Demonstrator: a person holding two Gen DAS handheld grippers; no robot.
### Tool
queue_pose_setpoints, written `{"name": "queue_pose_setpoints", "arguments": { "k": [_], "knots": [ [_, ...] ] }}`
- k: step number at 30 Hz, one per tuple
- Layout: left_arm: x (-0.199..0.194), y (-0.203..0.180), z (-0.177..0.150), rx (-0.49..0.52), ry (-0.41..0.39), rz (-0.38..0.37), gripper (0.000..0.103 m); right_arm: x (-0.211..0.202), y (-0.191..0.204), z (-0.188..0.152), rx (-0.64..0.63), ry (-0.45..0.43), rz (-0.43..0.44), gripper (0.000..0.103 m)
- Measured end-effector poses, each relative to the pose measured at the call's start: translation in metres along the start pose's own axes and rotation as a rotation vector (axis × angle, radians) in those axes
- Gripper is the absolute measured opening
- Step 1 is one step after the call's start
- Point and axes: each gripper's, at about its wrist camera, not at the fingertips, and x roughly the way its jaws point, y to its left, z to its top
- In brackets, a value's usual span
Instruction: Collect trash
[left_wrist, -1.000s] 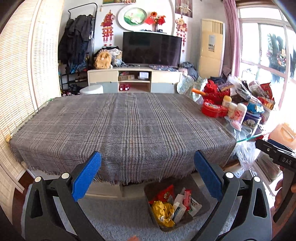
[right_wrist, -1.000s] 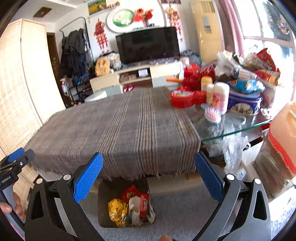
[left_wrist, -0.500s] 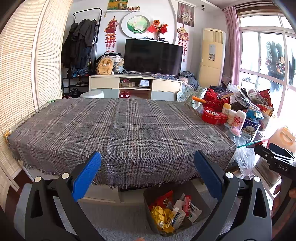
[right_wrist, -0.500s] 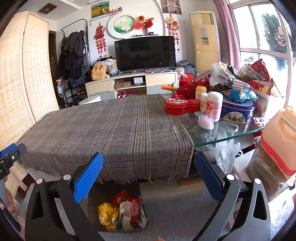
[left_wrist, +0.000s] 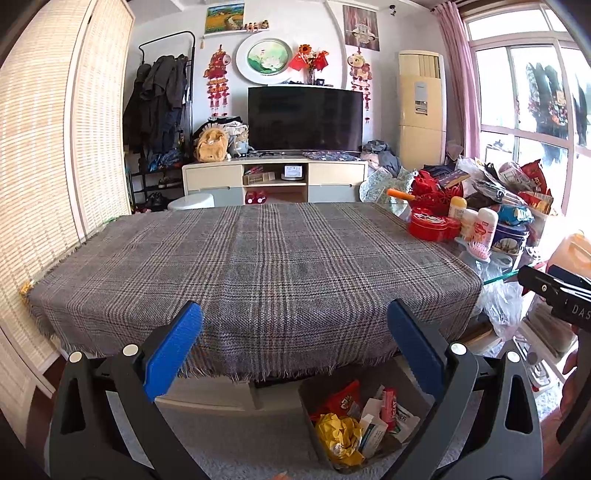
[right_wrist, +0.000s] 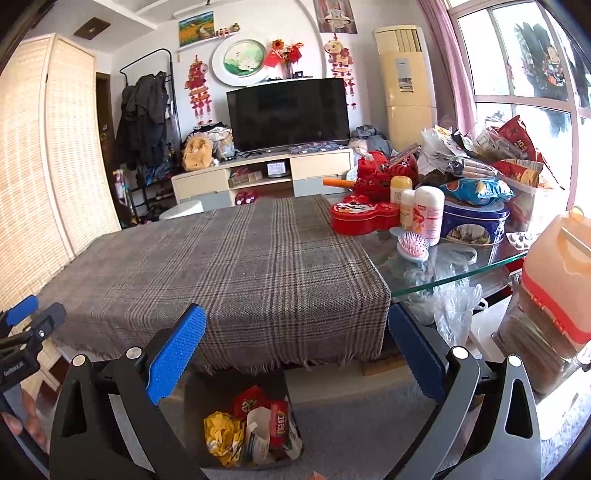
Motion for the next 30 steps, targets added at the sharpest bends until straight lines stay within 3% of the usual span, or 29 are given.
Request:
{"name": "queue_pose_setpoints", "arguments": {
  "k": [30],
  "knots": [
    [0.001,-0.013,0.0,0.013,-0.013,0.0,0.095,0.001,0.005,0.001,-0.021,-0.006,-0.003,0.1]
  ]
}}
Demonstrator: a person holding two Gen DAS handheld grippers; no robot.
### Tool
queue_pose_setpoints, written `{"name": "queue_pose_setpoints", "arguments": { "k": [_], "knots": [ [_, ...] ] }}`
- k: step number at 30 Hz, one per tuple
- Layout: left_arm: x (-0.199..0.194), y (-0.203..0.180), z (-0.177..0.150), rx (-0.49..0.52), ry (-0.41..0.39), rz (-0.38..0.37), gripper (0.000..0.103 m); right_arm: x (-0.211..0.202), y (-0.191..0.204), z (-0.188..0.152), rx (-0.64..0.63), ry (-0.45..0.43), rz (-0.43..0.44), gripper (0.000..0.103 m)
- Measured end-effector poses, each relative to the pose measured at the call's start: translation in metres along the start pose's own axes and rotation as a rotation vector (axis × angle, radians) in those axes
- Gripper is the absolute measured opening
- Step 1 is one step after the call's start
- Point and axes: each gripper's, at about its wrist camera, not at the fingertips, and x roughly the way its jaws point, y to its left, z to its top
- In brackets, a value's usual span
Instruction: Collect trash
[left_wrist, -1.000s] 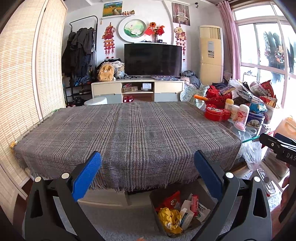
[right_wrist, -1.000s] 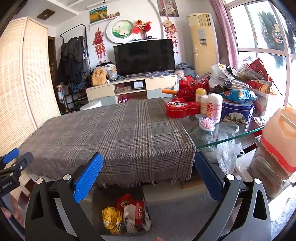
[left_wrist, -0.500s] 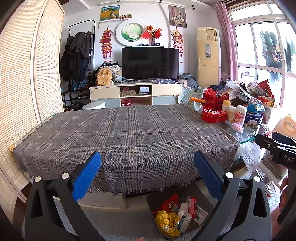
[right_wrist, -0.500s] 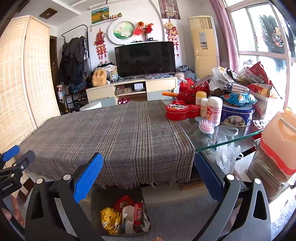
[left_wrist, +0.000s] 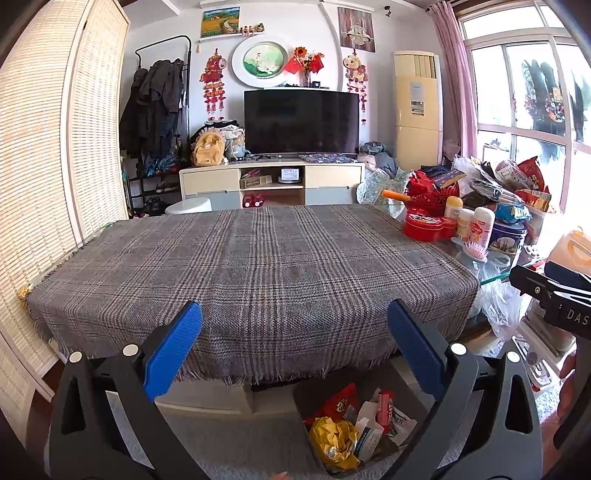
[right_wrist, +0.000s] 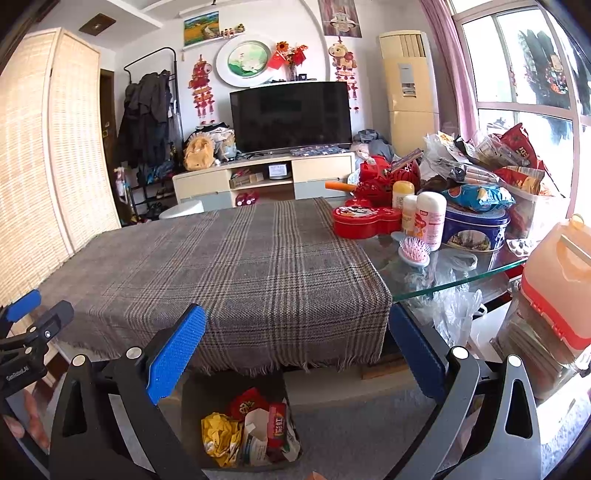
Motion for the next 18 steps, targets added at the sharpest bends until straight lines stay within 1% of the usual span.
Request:
{"name": "queue_pose_setpoints", "arguments": {
  "k": [18],
  "knots": [
    [0.0002,0.0015,-0.0002,-0.008,0.006,0.004,0.095,0.0,-0.0007,0.0005,0.006,0.004,-0.004,0.1]
  ]
}}
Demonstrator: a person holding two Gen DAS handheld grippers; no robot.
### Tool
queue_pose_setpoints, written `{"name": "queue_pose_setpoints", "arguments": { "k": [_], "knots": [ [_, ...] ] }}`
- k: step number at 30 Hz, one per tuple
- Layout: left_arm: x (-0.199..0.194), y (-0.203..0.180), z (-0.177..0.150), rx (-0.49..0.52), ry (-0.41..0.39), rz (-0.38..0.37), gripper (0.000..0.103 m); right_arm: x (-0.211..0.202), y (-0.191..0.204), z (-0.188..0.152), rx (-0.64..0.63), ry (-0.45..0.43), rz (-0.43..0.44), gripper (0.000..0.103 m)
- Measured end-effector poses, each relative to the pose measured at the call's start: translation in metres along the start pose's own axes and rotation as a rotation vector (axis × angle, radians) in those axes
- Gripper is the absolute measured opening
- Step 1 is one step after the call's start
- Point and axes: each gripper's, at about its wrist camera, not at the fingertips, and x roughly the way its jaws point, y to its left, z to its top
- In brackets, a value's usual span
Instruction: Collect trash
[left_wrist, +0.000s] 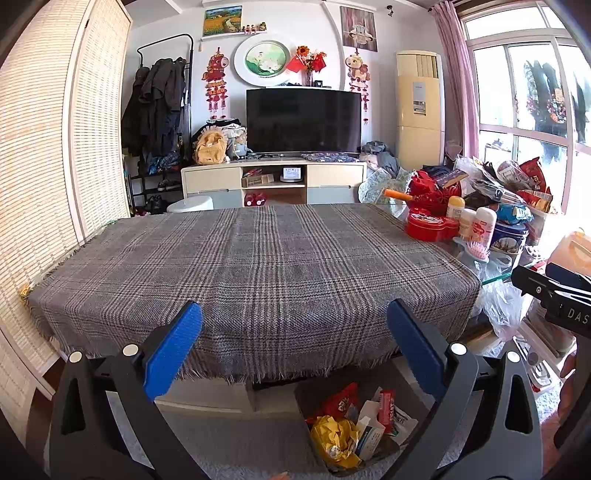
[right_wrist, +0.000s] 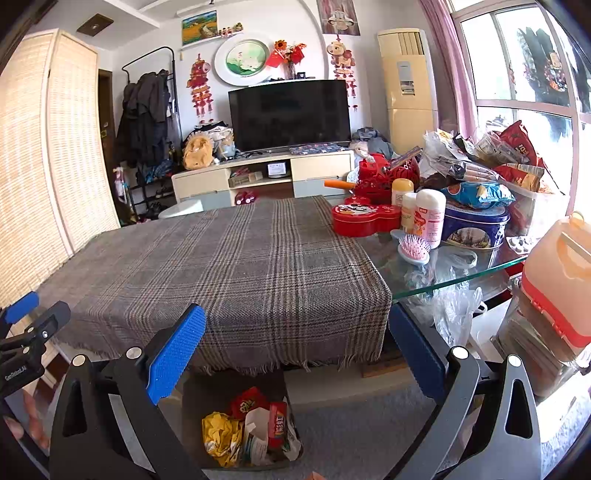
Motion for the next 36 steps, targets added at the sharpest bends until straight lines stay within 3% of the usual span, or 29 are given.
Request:
{"name": "queue_pose_setpoints", "arguments": {
  "k": [36],
  "knots": [
    [-0.0014,0.0029,-0.0003,-0.017,0.001,0.01,0.095,0.0014,-0.001,-0.0024,0.013,0.004,0.002,0.1]
  ]
}}
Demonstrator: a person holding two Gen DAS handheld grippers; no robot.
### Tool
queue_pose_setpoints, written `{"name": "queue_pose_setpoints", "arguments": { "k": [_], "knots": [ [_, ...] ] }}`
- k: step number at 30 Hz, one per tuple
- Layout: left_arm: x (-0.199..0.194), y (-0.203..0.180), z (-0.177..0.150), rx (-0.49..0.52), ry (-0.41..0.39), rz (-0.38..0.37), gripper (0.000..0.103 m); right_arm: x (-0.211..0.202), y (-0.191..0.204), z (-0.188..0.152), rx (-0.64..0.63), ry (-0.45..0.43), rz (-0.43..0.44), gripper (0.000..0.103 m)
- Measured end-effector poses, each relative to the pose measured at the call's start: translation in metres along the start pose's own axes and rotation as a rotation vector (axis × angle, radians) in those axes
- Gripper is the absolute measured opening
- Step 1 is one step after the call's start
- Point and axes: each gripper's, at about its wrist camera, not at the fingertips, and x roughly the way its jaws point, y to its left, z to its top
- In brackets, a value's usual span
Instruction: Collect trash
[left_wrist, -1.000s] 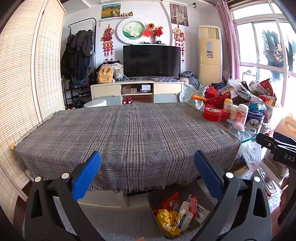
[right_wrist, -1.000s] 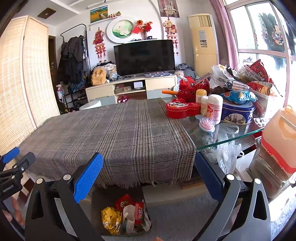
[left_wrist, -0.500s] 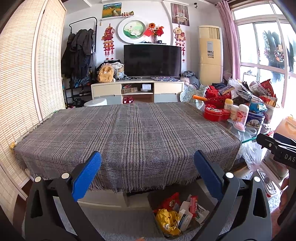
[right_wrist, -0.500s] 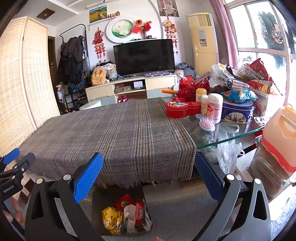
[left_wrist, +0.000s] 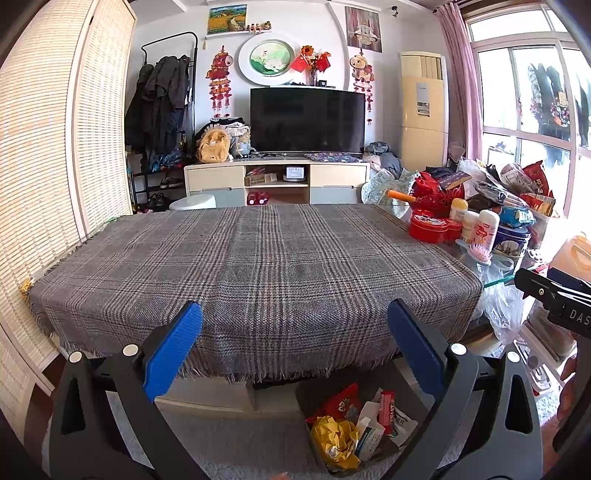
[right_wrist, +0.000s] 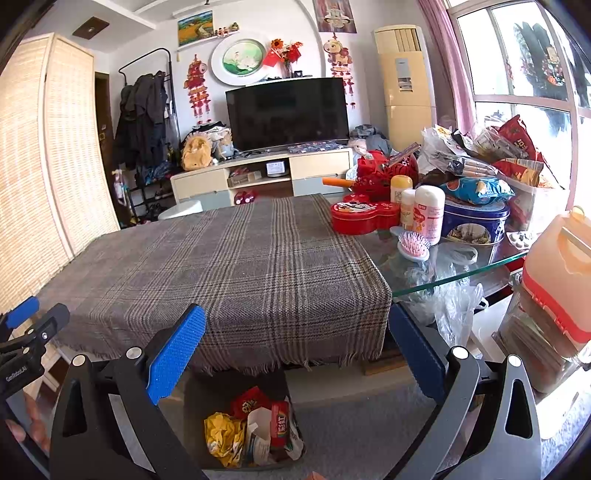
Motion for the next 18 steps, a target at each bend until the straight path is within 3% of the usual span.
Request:
{"name": "queue_pose_setpoints", "arguments": {
  "k": [18],
  "knots": [
    [0.0003,-0.0004,0.0011,-0.006,0.006,0.0,0.095,-0.0005,-0.0006,-0.002,0.014,0.008,0.0,0.1]
  ]
}}
